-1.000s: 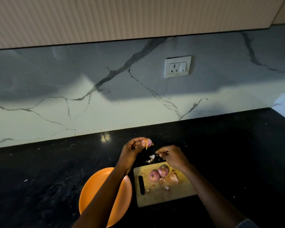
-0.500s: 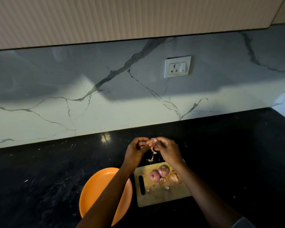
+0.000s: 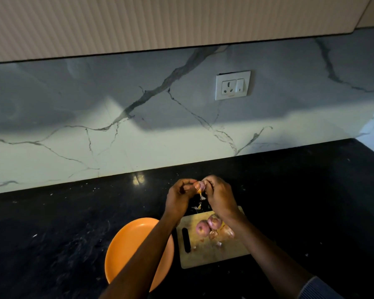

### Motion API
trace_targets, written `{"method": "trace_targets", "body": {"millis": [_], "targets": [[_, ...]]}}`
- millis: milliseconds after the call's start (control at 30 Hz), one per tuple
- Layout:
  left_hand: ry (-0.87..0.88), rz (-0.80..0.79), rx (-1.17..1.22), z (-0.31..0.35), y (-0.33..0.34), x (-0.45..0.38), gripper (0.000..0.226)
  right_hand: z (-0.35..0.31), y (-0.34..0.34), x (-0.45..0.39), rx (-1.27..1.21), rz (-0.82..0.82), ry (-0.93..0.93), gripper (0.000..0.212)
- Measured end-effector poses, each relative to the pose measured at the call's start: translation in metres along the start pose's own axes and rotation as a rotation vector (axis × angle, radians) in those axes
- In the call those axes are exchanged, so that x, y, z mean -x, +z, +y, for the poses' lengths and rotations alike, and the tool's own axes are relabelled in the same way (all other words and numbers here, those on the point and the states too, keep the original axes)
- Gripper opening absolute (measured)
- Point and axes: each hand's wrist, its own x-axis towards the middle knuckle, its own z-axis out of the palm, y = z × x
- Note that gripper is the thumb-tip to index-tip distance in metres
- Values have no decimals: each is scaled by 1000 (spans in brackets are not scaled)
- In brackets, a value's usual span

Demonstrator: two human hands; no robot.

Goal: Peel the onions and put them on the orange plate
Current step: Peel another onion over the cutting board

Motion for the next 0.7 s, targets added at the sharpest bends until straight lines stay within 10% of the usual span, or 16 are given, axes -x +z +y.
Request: {"method": "trace_targets", "body": {"millis": [700], "targets": [[-45, -57, 147, 2, -10, 1, 38, 18, -8, -10, -213, -182, 251, 24]]}}
